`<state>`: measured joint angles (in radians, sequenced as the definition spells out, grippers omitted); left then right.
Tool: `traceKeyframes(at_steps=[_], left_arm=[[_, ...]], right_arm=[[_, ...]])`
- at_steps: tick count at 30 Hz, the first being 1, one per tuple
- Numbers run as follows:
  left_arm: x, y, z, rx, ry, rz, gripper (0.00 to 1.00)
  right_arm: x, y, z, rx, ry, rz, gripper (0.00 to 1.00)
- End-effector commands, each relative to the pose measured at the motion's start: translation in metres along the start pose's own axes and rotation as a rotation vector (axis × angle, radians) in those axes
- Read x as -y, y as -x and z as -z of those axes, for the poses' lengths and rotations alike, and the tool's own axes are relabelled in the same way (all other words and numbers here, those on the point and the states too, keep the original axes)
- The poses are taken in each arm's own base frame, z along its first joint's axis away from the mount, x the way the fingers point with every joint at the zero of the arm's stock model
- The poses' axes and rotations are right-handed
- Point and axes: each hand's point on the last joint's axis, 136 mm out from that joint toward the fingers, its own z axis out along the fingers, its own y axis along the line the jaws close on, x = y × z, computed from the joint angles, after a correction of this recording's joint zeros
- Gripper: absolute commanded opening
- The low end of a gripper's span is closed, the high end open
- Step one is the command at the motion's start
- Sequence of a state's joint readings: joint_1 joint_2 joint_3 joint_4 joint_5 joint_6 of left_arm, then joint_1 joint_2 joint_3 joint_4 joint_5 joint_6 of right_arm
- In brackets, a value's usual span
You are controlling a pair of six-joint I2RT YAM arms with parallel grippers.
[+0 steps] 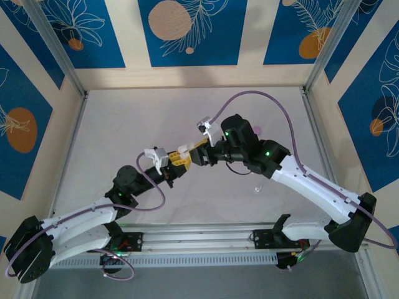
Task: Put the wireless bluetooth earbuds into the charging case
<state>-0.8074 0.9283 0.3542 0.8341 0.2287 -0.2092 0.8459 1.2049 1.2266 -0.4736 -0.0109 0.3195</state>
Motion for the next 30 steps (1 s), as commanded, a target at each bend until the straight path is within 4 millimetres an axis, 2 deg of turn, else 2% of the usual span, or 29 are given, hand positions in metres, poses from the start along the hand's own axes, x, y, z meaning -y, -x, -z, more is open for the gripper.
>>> traceKeyframes(at_steps=[1, 8, 13, 16, 18, 21, 23, 26, 30], left_arm=[[0.011, 0.019, 0.0, 0.069, -0.048, -0.042, 0.07], [0.012, 0.018, 0.001, 0.062, -0.053, -0.05, 0.07], [0.012, 0.015, 0.002, 0.045, -0.048, -0.054, 0.07], [0.011, 0.012, 0.004, 0.026, -0.041, -0.055, 0.07], [0.009, 0.012, 0.005, 0.023, -0.028, -0.053, 0.07], [0.007, 0.013, 0.009, 0.025, -0.012, -0.05, 0.07], [0.007, 0.013, 0.01, 0.027, -0.006, -0.047, 0.07], [0.005, 0.013, 0.013, 0.024, 0.004, -0.036, 0.07], [0.004, 0.013, 0.014, 0.021, 0.011, -0.03, 0.07]], right_arm=[[-0.012, 0.019, 0.018, 0.049, 0.054, -0.044, 0.43], [-0.009, 0.02, 0.02, 0.043, 0.048, -0.075, 0.44], [0.002, 0.033, 0.037, 0.114, -0.034, -0.106, 0.44], [0.024, 0.036, 0.057, 0.177, -0.148, -0.157, 0.44], [0.046, 0.032, 0.07, 0.213, -0.24, -0.217, 0.44], [0.107, -0.004, 0.093, 0.203, -0.466, -0.475, 0.43], [0.141, -0.04, 0.103, 0.16, -0.541, -0.692, 0.43], [0.163, -0.079, 0.098, 0.089, -0.506, -0.891, 0.43], [0.196, -0.149, 0.1, -0.078, -0.675, -1.094, 0.44]])
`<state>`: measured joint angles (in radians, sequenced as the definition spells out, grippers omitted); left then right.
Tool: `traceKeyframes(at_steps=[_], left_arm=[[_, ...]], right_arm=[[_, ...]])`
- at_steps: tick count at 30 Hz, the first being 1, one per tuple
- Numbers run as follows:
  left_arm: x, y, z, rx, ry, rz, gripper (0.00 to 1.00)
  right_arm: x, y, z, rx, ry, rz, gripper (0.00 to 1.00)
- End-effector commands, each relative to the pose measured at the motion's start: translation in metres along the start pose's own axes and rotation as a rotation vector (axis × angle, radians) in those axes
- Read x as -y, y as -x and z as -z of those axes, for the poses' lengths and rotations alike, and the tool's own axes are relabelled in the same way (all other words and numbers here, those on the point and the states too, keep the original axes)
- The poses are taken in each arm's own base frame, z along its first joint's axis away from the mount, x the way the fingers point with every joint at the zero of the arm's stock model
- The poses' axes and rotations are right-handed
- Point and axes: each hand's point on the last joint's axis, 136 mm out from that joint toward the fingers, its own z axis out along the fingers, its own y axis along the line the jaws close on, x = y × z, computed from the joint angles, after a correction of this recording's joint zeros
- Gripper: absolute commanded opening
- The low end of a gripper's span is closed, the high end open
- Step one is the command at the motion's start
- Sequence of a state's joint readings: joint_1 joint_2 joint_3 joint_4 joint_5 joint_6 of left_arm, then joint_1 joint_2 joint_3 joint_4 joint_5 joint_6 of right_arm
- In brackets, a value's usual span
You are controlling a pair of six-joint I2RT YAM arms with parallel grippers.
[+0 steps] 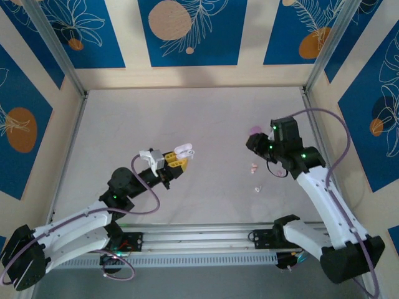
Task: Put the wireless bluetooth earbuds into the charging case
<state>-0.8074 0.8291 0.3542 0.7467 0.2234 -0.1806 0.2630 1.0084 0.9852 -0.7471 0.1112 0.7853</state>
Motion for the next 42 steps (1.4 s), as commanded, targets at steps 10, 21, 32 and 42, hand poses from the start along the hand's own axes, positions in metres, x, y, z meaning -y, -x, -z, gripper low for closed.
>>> traceKeyframes(at_steps=[10, 21, 32, 42], left_arm=[[0.001, 0.002, 0.002, 0.01, 0.007, 0.014, 0.07], [0.001, 0.0, -0.001, 0.007, 0.003, 0.032, 0.07], [0.0, 0.001, 0.003, 0.01, 0.011, 0.028, 0.07], [0.0, 0.0, 0.004, 0.012, 0.009, 0.032, 0.07]], right_arm=[[0.12, -0.085, -0.063, -0.363, -0.301, -0.355, 0.44], [0.122, -0.067, -0.092, -0.404, -0.241, -0.275, 0.42], [0.149, -0.076, -0.102, -0.45, -0.376, -0.281, 0.41], [0.149, -0.096, -0.099, -0.499, -0.421, -0.301, 0.39]])
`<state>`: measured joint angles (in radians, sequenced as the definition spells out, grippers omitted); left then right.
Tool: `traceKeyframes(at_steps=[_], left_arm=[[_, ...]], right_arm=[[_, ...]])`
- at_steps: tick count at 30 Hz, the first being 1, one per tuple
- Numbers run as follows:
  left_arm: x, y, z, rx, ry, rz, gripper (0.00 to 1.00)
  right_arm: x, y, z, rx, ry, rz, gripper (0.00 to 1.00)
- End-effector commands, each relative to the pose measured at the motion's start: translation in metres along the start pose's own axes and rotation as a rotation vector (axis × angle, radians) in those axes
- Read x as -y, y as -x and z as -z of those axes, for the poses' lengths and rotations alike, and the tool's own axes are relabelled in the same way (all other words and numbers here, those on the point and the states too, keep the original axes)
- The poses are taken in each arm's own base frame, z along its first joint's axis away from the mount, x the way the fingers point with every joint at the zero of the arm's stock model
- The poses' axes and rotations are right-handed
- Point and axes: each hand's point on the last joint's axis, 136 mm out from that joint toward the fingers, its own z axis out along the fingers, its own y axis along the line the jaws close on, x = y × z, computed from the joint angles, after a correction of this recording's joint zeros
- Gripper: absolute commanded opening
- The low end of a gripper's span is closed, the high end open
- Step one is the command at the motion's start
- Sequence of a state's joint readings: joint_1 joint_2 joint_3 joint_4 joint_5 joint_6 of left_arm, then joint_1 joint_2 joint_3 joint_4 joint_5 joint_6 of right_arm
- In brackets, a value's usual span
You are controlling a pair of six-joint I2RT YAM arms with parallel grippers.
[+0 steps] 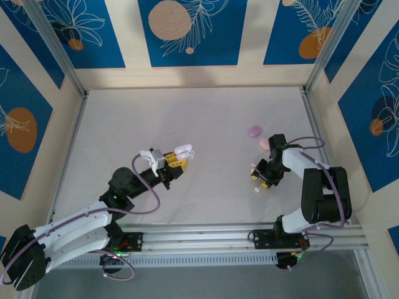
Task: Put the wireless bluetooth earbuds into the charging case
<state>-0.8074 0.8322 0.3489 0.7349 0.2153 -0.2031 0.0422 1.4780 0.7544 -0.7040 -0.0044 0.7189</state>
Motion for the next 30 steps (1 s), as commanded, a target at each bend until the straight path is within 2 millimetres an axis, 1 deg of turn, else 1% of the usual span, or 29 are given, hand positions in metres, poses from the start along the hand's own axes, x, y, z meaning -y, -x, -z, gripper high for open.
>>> traceKeyframes(at_steps=[1, 7, 16, 19, 24, 30], left_arm=[[0.003, 0.006, 0.004, 0.03, -0.002, 0.008, 0.07], [0.003, 0.007, 0.007, 0.037, 0.002, 0.005, 0.07], [0.002, 0.007, 0.011, 0.043, 0.006, 0.01, 0.08], [0.002, 0.006, 0.011, 0.042, 0.006, 0.015, 0.08], [0.002, 0.006, 0.01, 0.043, 0.004, 0.021, 0.08], [0.003, 0.007, 0.01, 0.045, 0.002, 0.032, 0.08]], right_arm=[[0.01, -0.013, -0.005, -0.041, -0.05, -0.038, 0.39], [0.015, -0.026, -0.006, -0.047, -0.075, -0.058, 0.39], [0.023, -0.05, -0.001, -0.074, -0.04, -0.091, 0.39], [0.021, -0.058, 0.001, -0.083, -0.016, -0.085, 0.39], [0.011, -0.07, 0.004, -0.117, 0.038, -0.058, 0.39], [0.001, -0.076, 0.008, -0.138, 0.066, -0.022, 0.4]])
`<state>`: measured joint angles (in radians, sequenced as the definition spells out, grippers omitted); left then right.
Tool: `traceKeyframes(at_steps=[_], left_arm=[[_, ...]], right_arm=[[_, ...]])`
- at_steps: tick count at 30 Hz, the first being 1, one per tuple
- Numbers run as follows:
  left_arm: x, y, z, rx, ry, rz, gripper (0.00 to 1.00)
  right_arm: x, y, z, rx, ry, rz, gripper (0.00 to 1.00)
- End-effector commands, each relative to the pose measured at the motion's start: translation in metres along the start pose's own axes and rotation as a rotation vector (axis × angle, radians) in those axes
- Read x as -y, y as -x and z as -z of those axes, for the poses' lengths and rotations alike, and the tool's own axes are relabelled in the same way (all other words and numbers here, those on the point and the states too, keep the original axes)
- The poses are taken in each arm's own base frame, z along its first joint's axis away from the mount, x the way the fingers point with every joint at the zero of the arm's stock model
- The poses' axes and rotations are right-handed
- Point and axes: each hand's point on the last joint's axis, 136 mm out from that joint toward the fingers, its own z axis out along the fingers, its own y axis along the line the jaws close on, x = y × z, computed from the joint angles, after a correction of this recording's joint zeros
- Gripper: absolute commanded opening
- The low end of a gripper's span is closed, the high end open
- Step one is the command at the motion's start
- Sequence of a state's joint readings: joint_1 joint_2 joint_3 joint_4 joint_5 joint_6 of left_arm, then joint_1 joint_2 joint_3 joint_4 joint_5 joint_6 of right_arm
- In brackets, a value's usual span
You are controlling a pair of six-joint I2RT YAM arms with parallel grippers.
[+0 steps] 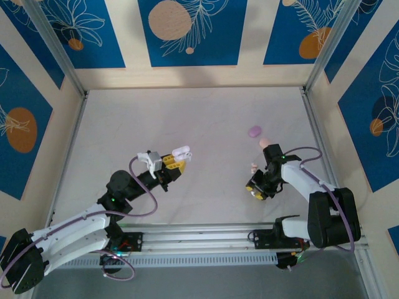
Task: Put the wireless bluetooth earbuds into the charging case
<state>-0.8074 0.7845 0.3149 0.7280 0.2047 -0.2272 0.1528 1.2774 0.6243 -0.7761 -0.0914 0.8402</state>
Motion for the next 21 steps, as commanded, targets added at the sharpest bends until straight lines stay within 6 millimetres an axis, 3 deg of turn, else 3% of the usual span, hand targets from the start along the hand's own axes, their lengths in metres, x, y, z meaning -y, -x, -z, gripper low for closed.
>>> traceKeyframes(at_steps=[1, 7, 11, 21], left_arm=[[0.003, 0.009, 0.001, 0.036, -0.008, 0.011, 0.08], [0.003, 0.009, 0.001, 0.034, -0.006, 0.008, 0.08], [0.003, 0.009, 0.0, 0.031, -0.005, 0.007, 0.08], [0.003, 0.009, 0.0, 0.033, -0.006, 0.008, 0.08]], right_arm=[[-0.004, -0.012, 0.005, -0.043, 0.012, 0.0, 0.4], [0.001, 0.017, 0.02, 0.12, -0.061, 0.066, 0.43], [0.003, 0.024, 0.015, 0.119, -0.057, 0.048, 0.46], [0.011, 0.002, -0.009, -0.001, -0.023, -0.025, 0.47]])
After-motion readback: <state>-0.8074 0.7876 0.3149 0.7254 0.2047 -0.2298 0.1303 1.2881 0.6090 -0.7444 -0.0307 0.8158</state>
